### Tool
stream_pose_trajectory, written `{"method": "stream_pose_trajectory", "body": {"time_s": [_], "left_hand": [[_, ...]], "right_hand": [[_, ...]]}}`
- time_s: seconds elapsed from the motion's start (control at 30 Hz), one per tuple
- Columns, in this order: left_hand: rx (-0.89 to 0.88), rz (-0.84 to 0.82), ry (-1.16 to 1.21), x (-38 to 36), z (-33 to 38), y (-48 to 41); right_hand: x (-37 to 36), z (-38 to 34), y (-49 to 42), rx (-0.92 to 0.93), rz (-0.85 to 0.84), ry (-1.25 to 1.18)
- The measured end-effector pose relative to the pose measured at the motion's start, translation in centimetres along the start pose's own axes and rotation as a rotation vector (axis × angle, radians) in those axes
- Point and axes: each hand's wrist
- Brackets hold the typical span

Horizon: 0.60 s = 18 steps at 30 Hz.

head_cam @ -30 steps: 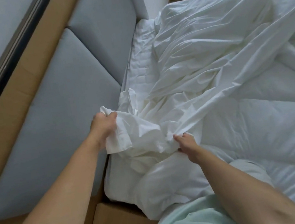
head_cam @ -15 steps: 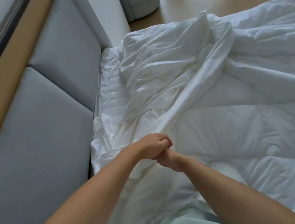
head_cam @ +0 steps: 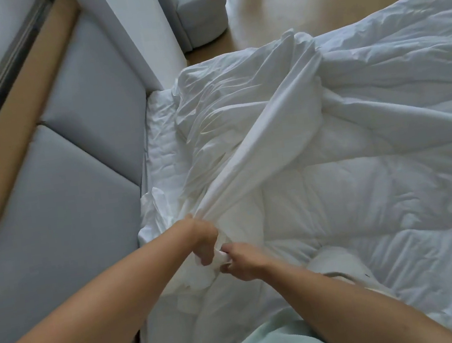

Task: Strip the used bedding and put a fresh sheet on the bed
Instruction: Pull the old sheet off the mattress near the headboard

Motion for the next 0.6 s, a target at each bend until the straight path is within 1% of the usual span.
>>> {"method": "stream_pose_trajectory", "body": {"time_s": [0.07,0.17,0.2,0.23,0.27,0.33,0.37,0.47,0.6], "left_hand": [[0.035,0.074,-0.102,-1.0,-0.1,0.3],[0.069,0.19,-0.278,-2.3,1.2,0.3],[0.043,0.227,-0.262,-2.7,1.9,0.1],[0.006,0.244,-0.185,-3.2,2.5,-0.2],[-0.019,0.239,-0.06,-3.6,2.8,-0.4],[-0.016,0.164,0.195,-4.0,2.6,-0.5],[-0.003,0.127,0.265,-4.1,2.3,-0.3],[0.014,0.087,0.272,-3.9,1.2,0.4],[-0.028,0.087,0.225,-2.2,-1.0,1.1]], "right_hand": [[-0.4,0.0,0.0,-0.003,0.084,0.019],[0.6,-0.6,-0.4,-0.002,0.168,-0.039],[0.9,-0.8,-0.5,0.006,0.179,-0.064],[1.1,-0.9,-0.6,0.009,0.184,-0.097],[1.1,-0.8,-0.4,0.006,0.187,-0.134],[0.5,-0.1,0.1,-0.008,0.194,-0.202],[0.3,0.3,0.2,-0.017,0.194,-0.237],[1.0,-0.1,0.3,0.001,0.166,-0.342],[1.9,-1.3,0.0,0.096,0.02,-0.282]]}}
Point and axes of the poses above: each hand's wrist, its own y-axis away from the middle knuckle, its own x-axis out of the back of the hand, z = x × y, and after that the axes turned 4 degrees about z, right-handed
